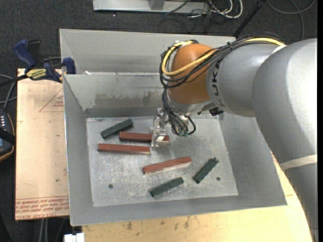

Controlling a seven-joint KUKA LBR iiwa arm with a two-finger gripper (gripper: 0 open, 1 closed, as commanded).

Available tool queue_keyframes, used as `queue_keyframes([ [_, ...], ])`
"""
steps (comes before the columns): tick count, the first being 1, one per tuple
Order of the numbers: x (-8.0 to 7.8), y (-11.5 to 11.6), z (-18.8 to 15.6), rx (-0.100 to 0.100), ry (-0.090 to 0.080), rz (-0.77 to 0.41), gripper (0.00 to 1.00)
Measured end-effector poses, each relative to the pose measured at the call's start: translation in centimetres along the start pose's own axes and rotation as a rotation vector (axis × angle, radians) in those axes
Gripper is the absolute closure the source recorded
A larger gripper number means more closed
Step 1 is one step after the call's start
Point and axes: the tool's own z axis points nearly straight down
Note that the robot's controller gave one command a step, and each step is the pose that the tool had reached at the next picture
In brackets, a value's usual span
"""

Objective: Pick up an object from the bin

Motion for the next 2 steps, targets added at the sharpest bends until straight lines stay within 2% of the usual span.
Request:
queue_keyframes([
  [1,0.0,0.0,0.0,0.000,0.000,0.000,1.00],
  [2,-1.6,-1.9,-16.2,0.002,-0.001,0.011,1.00],
])
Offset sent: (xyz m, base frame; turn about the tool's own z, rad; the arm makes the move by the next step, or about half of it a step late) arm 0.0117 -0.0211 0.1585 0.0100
